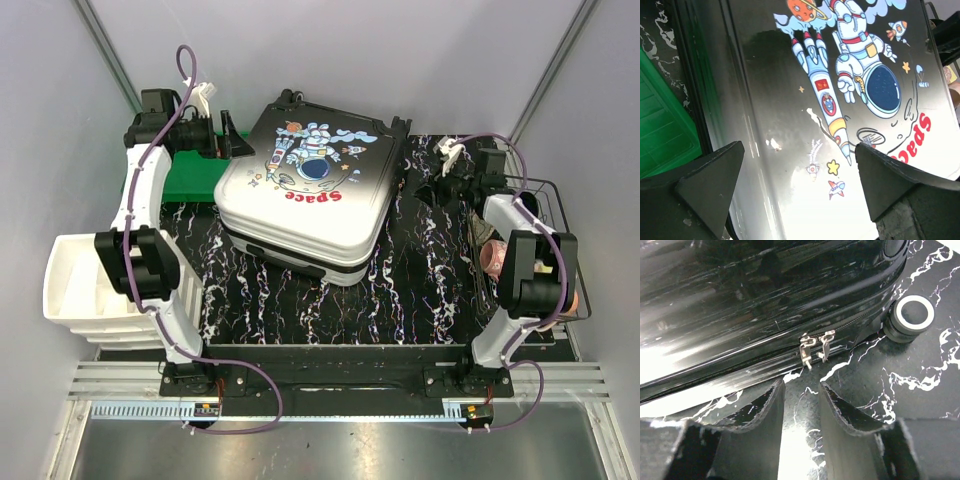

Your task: Open, take out, and arrange the luggage

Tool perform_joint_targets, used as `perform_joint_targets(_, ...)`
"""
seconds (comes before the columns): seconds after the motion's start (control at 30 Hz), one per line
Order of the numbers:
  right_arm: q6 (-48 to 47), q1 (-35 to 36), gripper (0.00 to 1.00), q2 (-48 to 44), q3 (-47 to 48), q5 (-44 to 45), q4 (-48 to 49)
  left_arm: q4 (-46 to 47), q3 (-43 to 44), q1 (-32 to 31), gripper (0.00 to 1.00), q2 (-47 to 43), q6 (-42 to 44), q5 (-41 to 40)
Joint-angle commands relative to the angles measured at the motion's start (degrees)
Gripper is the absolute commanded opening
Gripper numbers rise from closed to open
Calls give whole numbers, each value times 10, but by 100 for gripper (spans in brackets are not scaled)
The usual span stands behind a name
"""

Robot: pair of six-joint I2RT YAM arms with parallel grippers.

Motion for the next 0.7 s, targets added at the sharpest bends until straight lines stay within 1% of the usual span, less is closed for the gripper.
perform_joint_targets(0.0, -31, 11, 43, 25, 12, -43, 81, 11, -21, -5, 99, -40, 28, 21)
perform_joint_targets(0.23, -35, 21, 42, 64, 35, -30, 102, 11, -45, -6, 99, -55, 33, 14)
perform_joint_targets(0.4, -42, 24, 45, 82, 49, -13, 109, 11, -58, -6, 99, -61, 32, 14)
perform_joint_targets(0.53, -50, 24, 45, 96, 62, 2, 109, 11, -72, -7, 99, -67, 31, 14)
perform_joint_targets(0.67, -50, 26, 46, 120, 86, -1, 108, 11, -86, -9, 99, -72, 35, 6)
